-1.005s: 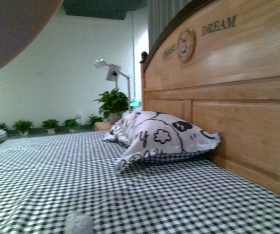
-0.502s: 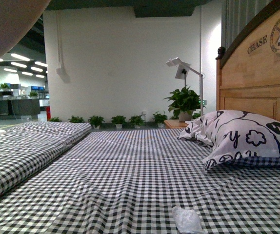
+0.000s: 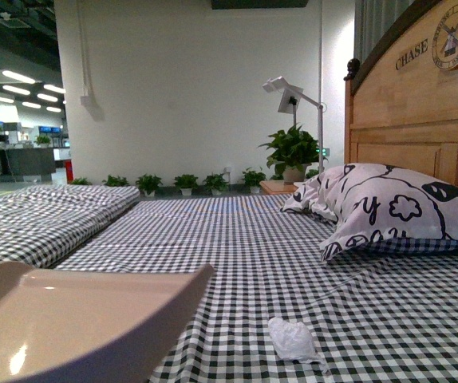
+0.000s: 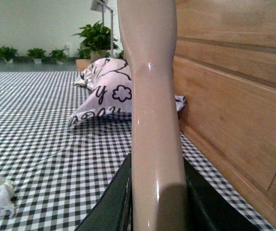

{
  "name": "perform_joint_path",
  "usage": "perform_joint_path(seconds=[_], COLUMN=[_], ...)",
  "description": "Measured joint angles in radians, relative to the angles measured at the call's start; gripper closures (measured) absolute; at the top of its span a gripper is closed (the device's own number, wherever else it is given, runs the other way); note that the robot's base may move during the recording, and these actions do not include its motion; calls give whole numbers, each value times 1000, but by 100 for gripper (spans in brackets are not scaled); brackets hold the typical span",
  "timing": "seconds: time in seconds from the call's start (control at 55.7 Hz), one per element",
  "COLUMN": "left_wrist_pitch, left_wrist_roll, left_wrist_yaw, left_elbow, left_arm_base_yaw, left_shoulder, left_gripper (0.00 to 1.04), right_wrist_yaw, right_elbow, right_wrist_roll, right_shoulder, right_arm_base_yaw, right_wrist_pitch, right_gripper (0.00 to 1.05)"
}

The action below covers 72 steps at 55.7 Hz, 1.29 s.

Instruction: Clean up trash

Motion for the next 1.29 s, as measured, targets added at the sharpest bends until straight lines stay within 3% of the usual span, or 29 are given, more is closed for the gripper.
perform_joint_path(seconds=[0.233,0.431,0.754,1.292], left_wrist_pitch=[47,93,193,198], left_wrist_roll=[288,425,494,534], left_wrist_yaw=[79,95,145,224], left_elbow=[49,65,130,201], left_arm_base_yaw=[18,48,60,28], left_shoulder=[237,349,481,612], left_gripper=[77,77,77,77], right_wrist_yaw=[0,0,0,0], right_elbow=[0,0,0,0], right_wrist_roll=[0,0,0,0], right_shoulder=[0,0,0,0], right_arm_base_yaw=[0,0,0,0], right_wrist_pitch=[0,0,0,0], right_gripper=[83,83,83,83])
